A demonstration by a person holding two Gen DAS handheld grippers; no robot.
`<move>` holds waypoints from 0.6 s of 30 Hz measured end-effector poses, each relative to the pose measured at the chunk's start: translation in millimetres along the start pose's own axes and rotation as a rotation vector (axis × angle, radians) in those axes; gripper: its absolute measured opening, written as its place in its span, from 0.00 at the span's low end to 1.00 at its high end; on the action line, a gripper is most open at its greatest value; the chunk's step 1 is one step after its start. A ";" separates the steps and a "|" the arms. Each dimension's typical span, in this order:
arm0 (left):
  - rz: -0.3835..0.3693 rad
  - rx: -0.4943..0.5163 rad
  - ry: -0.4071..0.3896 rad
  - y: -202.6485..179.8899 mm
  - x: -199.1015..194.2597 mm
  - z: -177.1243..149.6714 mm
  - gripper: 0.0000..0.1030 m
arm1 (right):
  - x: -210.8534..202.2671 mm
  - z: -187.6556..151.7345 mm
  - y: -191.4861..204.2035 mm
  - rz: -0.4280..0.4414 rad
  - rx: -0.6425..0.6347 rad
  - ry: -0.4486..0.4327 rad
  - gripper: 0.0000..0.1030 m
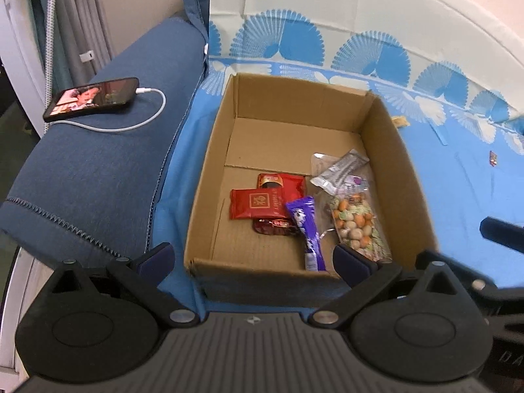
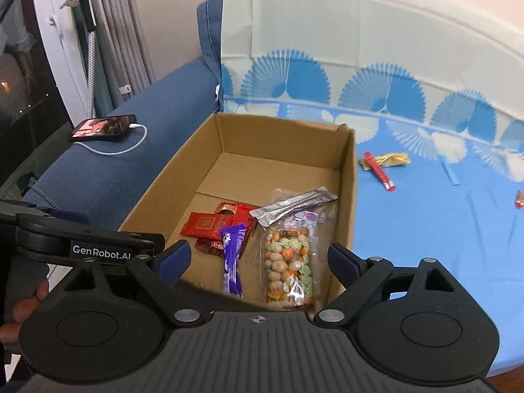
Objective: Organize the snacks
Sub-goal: 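Open both tools to drop the purple pouch and silver stick pack into the box, then lift both open tools away from the box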
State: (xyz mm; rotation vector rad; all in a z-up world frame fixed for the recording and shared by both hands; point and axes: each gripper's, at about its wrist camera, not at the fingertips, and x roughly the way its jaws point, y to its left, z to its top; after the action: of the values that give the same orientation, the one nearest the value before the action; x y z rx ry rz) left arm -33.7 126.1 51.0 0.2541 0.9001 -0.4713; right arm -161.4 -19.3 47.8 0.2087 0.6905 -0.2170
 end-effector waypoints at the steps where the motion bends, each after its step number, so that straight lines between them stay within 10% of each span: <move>1: -0.001 0.006 -0.016 -1.1 -5.9 -2.5 1.00 | -5.6 -3.8 0.6 -0.001 0.000 -0.006 0.91; 18: 0.042 0.068 -0.158 -19.2 -78.5 -33.1 1.00 | -79.7 -32.3 9.5 -0.033 -0.009 -0.174 0.96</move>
State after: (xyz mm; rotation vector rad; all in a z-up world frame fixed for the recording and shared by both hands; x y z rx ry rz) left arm -107.5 145.2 93.6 0.2934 0.7240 -0.4766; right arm -238.2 8.5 76.3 0.1674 0.5229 -0.2607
